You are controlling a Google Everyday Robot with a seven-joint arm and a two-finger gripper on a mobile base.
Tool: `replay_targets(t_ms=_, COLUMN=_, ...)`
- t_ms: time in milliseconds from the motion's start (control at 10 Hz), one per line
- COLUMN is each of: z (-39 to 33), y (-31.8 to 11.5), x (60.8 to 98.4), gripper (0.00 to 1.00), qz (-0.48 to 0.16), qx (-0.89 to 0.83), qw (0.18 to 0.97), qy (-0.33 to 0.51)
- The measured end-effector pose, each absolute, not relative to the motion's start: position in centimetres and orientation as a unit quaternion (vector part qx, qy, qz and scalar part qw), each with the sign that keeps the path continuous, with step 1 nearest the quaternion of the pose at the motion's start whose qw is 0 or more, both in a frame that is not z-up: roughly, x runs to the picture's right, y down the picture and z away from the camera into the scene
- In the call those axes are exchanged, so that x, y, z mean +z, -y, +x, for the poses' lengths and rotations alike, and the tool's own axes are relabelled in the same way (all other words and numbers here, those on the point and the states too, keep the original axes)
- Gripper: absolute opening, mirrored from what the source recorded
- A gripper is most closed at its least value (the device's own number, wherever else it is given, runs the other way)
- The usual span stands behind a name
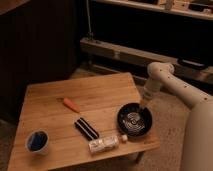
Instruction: Drag the ceramic bowl in a circle
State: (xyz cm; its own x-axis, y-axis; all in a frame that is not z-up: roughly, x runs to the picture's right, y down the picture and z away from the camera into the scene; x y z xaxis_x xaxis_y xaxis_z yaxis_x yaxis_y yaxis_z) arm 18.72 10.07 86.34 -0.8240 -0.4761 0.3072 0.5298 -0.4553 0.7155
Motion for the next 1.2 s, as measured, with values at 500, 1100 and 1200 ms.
replay_targets(t_ms=500, z=4.5, y=-9.6, x=87.4, gripper=0.0, qz=0.016, qx=-0.87, qw=0.159, qy=0.466)
replay_targets(t_ms=1100, z=-1.3, y=-6.7, x=90.2, gripper=0.0, qz=0.039, qx=-0.887, qw=0.117, qy=0.446)
replay_targets(t_ms=1200, z=-0.8, y=-5.2, x=91.1, gripper=0.0, qz=0.039, qx=-0.889, qw=0.13, qy=0.438)
